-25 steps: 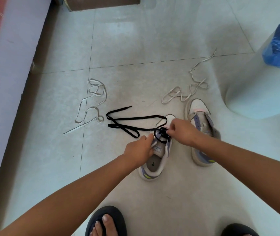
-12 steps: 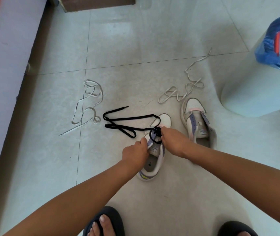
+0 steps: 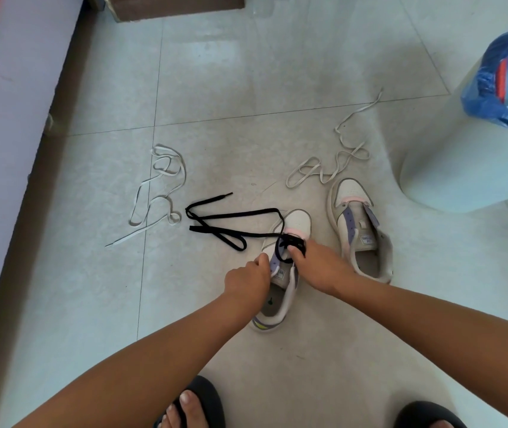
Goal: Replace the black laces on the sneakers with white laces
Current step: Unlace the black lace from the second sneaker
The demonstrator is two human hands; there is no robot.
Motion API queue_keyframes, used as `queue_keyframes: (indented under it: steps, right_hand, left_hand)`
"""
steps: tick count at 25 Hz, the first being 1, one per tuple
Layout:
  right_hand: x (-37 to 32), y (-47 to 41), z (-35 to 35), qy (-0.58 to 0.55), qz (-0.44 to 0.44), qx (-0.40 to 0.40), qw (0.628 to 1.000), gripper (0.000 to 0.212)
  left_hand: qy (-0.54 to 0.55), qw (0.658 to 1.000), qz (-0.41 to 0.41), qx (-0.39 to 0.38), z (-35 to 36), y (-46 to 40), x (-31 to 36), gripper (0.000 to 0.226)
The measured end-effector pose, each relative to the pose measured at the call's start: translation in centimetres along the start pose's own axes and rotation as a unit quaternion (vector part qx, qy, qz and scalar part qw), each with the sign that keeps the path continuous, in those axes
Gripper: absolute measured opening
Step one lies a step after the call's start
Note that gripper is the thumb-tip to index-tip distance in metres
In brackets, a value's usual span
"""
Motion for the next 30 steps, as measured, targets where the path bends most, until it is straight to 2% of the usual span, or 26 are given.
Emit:
queue_keyframes:
  steps: [1, 2, 3, 4, 5, 6, 7, 8, 9, 10, 11, 12, 13, 15, 17, 19, 20, 21, 22, 23, 24, 25, 26, 27, 28, 30]
  right_hand:
    - [0.2, -0.2, 0.6, -0.120, -0.007, -0.029, 0.992, 0.031]
    - [0.5, -0.5, 0.6, -0.186, -0.026, -0.030, 0.982, 0.031]
    - [0.7, -0.6, 0.2, -0.181, -0.035, -0.036, 0.982, 0.032]
    - [0.9, -0.7, -0.4, -0.101, -0.067, -0.026, 0.992, 0.030]
    - [1.1, -0.9, -1.4, 0.075, -0.127, 0.026, 0.989, 0.023]
    - [1.4, -1.0, -2.7, 0.273, -0.183, 0.104, 0.939, 0.012]
    - [1.6, -1.1, -3.8, 0.411, -0.223, 0.190, 0.864, 0.011]
    - [1.6, -1.0, -4.8, 0.489, -0.234, 0.238, 0.806, 0.017]
    - [1.4, -0.9, -5.3, 0.517, -0.206, 0.234, 0.797, 0.017]
    - [1.3, -0.9, -5.1, 0.476, -0.158, 0.172, 0.848, 0.014]
    - [1.1, -1.2, -4.4, 0.391, -0.098, 0.108, 0.909, 0.022]
    - [0.9, -1.2, -3.6, 0.270, -0.026, 0.054, 0.961, 0.036]
    - [0.8, -1.3, -2.6, 0.133, 0.021, -0.015, 0.991, 0.046]
    - [0.3, -1.2, -1.1, -0.103, 0.026, -0.098, 0.990, 0.049]
    - [0.0, -1.5, -0.9, -0.148, -0.020, -0.090, 0.985, 0.044]
    - [0.4, -2.1, -2.6, -0.131, -0.032, -0.023, 0.991, 0.040]
    - [0.6, -2.3, -4.0, -0.100, -0.032, 0.031, 0.994, 0.036]
    - [0.9, -2.5, -5.7, -0.022, -0.053, 0.096, 0.994, 0.029]
    - [1.1, -2.4, -7.2, 0.134, -0.081, 0.167, 0.973, 0.020]
    - [1.1, -2.1, -7.6, 0.282, -0.106, 0.200, 0.932, 0.013]
    - [0.9, -1.9, -7.4, 0.368, -0.123, 0.236, 0.891, 0.016]
    - [0.9, -1.8, -6.8, 0.344, -0.105, 0.222, 0.906, 0.017]
    - [0.8, -1.7, -5.9, 0.232, -0.071, 0.180, 0.953, 0.020]
    - [0.8, -1.6, -4.9, 0.067, -0.002, 0.117, 0.991, 0.033]
    - [1.0, -1.6, -3.5, -0.077, 0.060, 0.000, 0.995, 0.044]
    - [0.3, -0.9, -1.2, -0.284, 0.094, -0.186, 0.936, 0.047]
  left_hand:
    - [0.002, 1.000, 0.000, 0.000, 0.0, 0.0, 0.0, 0.034]
    - [0.005, 1.000, 0.001, 0.000, 0.0, 0.0, 0.0, 0.033]
    - [0.008, 1.000, 0.001, 0.002, 0.1, -0.1, 0.0, 0.033]
    - [0.009, 1.000, 0.000, 0.002, 0.1, -0.1, -0.1, 0.033]
    - [0.007, 1.000, -0.001, 0.003, 0.1, -0.1, -0.2, 0.033]
    - [0.004, 1.000, -0.002, 0.003, 0.1, 0.0, -0.2, 0.033]
    - [0.003, 1.000, -0.001, 0.005, 0.1, 0.0, -0.2, 0.032]
    - [0.004, 1.000, 0.001, 0.005, 0.2, 0.1, -0.2, 0.031]
    - [0.002, 1.000, 0.001, 0.002, 0.1, 0.1, -0.1, 0.030]
    - [-0.001, 1.000, 0.001, -0.001, 0.1, 0.1, -0.1, 0.030]
    - [-0.002, 1.000, 0.000, -0.003, 0.0, 0.2, 0.0, 0.031]
    - [0.001, 1.000, 0.000, -0.005, 0.0, 0.1, 0.1, 0.031]
    - [0.007, 1.000, 0.001, -0.006, -0.1, 0.1, 0.1, 0.031]
    - [0.014, 1.000, 0.002, -0.008, -0.2, 0.1, 0.1, 0.030]
    - [0.019, 1.000, 0.000, -0.008, -0.2, 0.2, 0.1, 0.029]
    - [0.029, 1.000, -0.007, -0.008, -0.1, 0.2, -0.2, 0.027]
    - [0.033, 0.999, -0.012, -0.008, -0.1, 0.2, -0.4, 0.026]
    - [0.032, 0.999, -0.016, -0.007, -0.1, 0.2, -0.6, 0.026]
    - [0.026, 0.999, -0.018, -0.007, 0.0, 0.3, -0.7, 0.028]
    - [0.020, 1.000, -0.018, -0.011, 0.0, 0.3, -0.8, 0.030]
    - [0.018, 1.000, -0.021, -0.015, 0.0, 0.4, -0.9, 0.032]
    - [0.019, 0.999, -0.022, -0.016, 0.1, 0.4, -0.9, 0.033]
    - [0.022, 0.999, -0.022, -0.016, 0.2, 0.4, -0.8, 0.034]
    - [0.025, 0.999, -0.022, -0.015, 0.2, 0.4, -0.8, 0.035]
    - [0.028, 0.999, -0.023, -0.015, 0.3, 0.3, -0.8, 0.035]
    - [0.029, 0.999, -0.026, -0.011, 0.2, 0.3, -0.9, 0.033]
Point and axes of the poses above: each hand's wrist, its own y-axis away from the middle knuckle, its own z-axis out of the palm, x = y × z, the point moved 2 cm from there along -y, towards the middle knuckle, and after that the axes turned 12 degrees about -x, right-handed, at the moved point
